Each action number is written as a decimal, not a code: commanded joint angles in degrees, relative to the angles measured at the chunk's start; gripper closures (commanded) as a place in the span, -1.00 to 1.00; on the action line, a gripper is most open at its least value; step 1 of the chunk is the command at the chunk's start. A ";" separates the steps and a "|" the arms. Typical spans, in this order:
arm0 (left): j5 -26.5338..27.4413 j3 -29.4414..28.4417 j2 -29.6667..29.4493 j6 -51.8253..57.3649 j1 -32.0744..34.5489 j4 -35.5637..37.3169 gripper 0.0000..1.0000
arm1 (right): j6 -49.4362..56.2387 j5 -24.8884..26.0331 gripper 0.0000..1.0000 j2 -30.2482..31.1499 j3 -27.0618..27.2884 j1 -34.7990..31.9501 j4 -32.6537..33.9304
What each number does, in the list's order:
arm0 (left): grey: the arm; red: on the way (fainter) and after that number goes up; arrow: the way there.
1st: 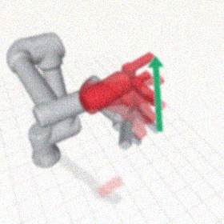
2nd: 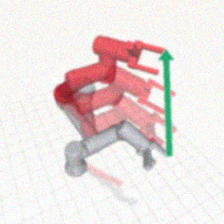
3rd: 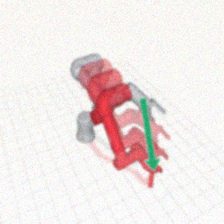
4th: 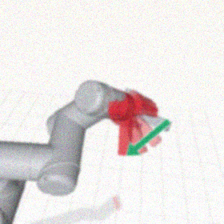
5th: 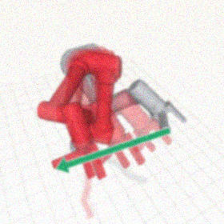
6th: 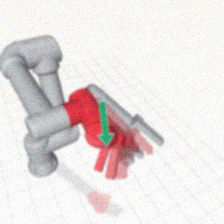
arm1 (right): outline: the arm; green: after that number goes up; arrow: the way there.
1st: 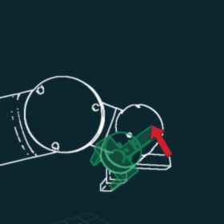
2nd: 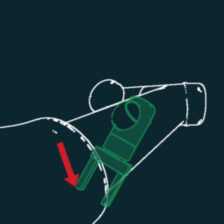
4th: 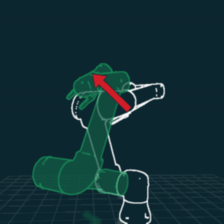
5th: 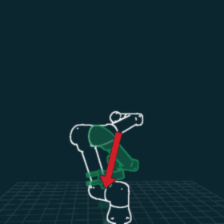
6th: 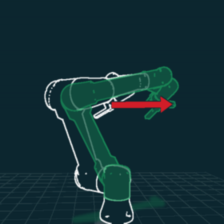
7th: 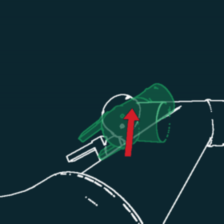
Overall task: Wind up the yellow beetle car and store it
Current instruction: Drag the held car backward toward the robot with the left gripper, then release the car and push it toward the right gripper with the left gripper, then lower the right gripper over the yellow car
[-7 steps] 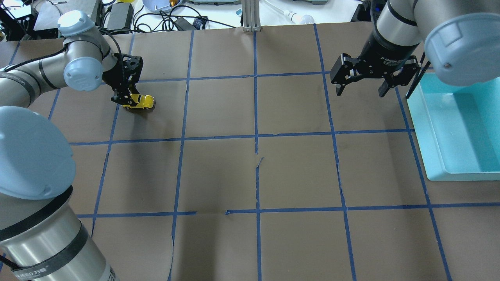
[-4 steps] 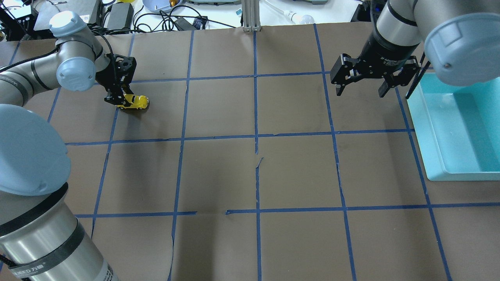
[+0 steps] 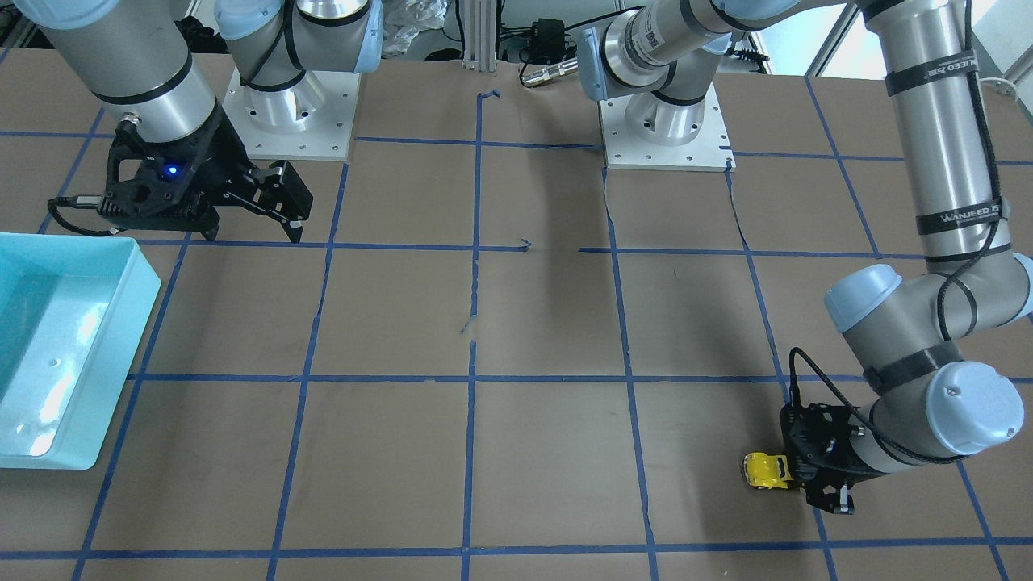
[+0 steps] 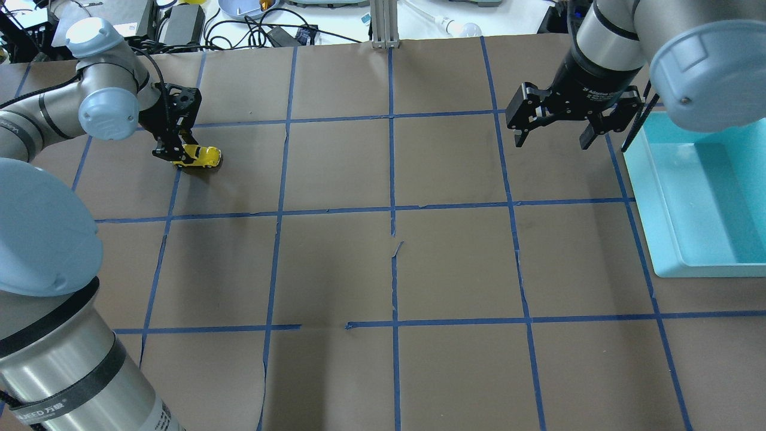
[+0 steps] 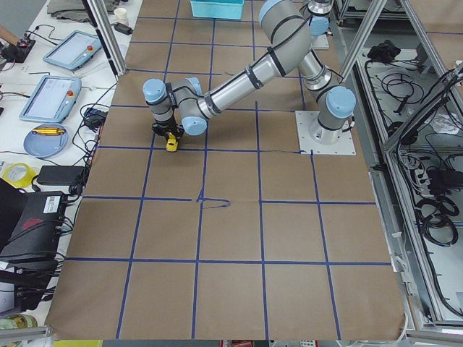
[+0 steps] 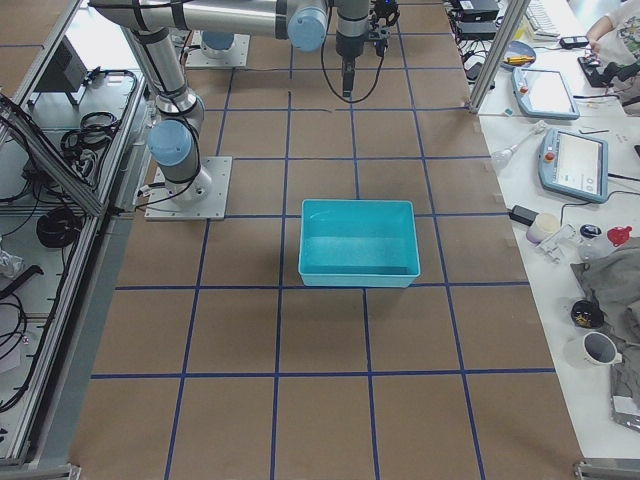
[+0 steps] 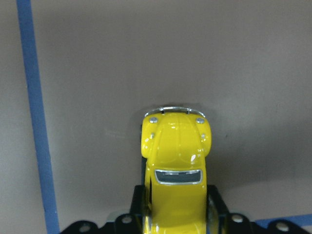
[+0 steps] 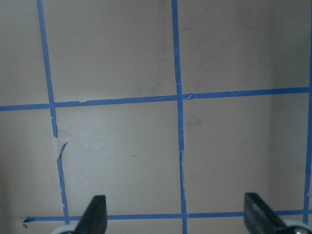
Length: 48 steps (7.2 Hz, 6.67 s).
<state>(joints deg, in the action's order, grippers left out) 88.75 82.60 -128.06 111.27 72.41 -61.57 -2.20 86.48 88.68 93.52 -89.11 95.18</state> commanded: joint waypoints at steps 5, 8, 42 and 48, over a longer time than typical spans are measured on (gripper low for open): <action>-0.06 -0.07 0.00 1.14 -2.09 0.05 0.89 | 0.00 0.00 -1.00 0.00 0.00 0.08 -0.09; 0.02 -0.16 0.00 2.37 -2.44 0.05 0.89 | 0.00 0.00 -1.00 0.00 0.00 0.08 -0.09; -0.16 4.23 38.94 -97.11 17.94 -30.80 -1.00 | 64.77 1.85 -1.00 -17.82 0.44 -0.44 21.35; -0.07 4.23 39.02 -99.05 17.86 -30.45 -1.00 | 78.93 -1.76 -1.00 -27.76 1.14 -0.62 29.36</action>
<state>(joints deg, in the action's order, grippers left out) 88.68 86.84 -89.07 12.23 90.31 -92.02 76.22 85.16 62.58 94.58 -89.62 124.04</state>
